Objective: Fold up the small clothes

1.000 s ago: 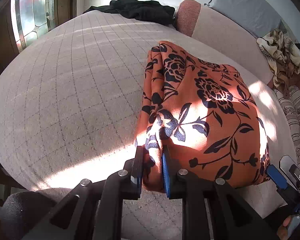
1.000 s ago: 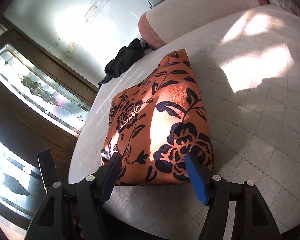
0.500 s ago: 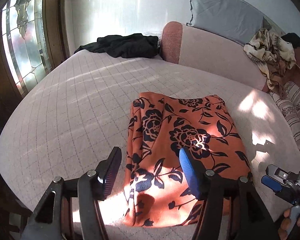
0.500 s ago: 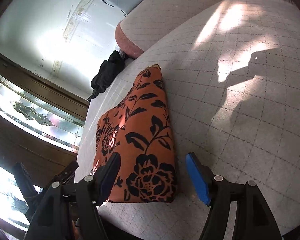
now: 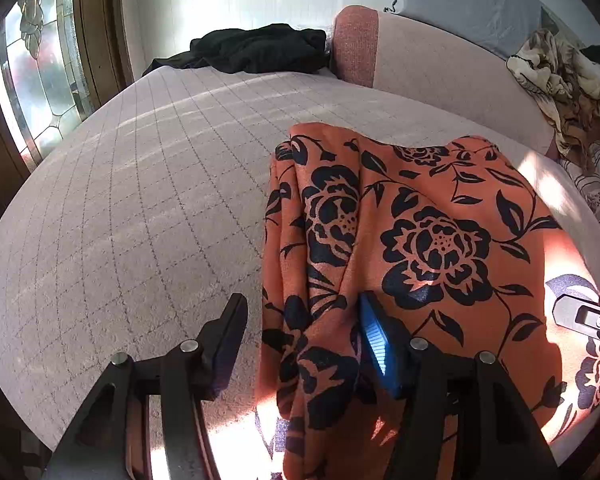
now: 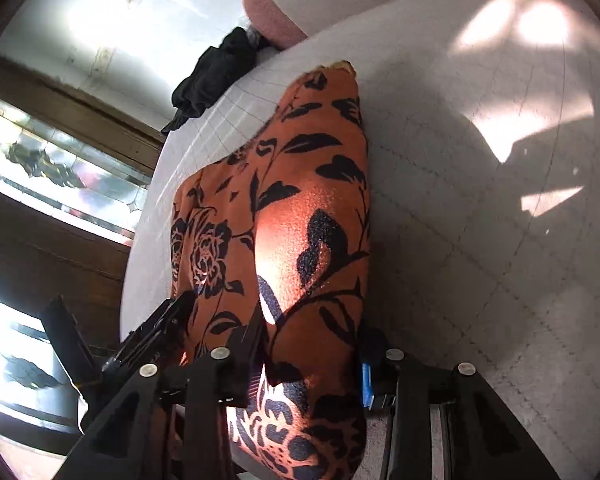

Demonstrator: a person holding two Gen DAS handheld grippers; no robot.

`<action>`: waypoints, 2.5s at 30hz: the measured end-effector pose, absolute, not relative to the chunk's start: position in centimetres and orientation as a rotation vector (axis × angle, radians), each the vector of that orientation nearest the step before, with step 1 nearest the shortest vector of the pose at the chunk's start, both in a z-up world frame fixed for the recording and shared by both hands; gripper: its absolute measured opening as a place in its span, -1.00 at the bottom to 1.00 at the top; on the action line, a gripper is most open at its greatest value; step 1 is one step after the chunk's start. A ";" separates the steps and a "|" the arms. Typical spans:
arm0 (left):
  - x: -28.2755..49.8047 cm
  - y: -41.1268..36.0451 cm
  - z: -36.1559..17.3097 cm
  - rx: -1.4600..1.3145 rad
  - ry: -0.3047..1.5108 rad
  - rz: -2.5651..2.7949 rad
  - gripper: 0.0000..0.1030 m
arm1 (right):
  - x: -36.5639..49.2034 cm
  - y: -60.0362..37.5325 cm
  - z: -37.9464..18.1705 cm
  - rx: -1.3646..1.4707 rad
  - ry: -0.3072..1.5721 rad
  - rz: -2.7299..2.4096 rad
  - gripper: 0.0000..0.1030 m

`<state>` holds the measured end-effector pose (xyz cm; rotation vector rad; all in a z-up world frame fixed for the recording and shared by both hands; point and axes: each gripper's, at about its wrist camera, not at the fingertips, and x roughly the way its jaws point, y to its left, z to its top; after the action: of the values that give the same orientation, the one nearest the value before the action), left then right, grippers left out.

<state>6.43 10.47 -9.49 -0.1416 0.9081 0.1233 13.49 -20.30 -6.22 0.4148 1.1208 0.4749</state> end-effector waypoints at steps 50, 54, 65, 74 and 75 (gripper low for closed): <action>7.8 15.9 -5.5 -0.441 0.949 -0.015 0.31 | 11.9 -17.1 -5.7 0.356 0.989 0.561 0.55; 12.8 16.6 -9.4 -0.416 1.085 -0.014 -0.42 | 11.7 -17.4 -6.0 0.370 0.979 0.572 0.55; 11.7 17.3 -8.7 -0.483 1.068 0.024 -0.24 | 11.6 -17.8 -6.2 0.385 0.993 0.600 0.57; 3.9 13.2 -4.9 -0.289 0.937 0.070 0.40 | 10.4 -18.7 -5.0 0.439 0.984 0.572 0.57; 3.5 12.8 -5.2 -0.280 0.940 0.069 0.40 | 10.1 -18.8 -4.8 0.434 0.980 0.569 0.57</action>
<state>3.48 12.75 -5.22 -0.2796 0.9399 0.0686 10.15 -18.75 -4.84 0.4344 0.9800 0.5692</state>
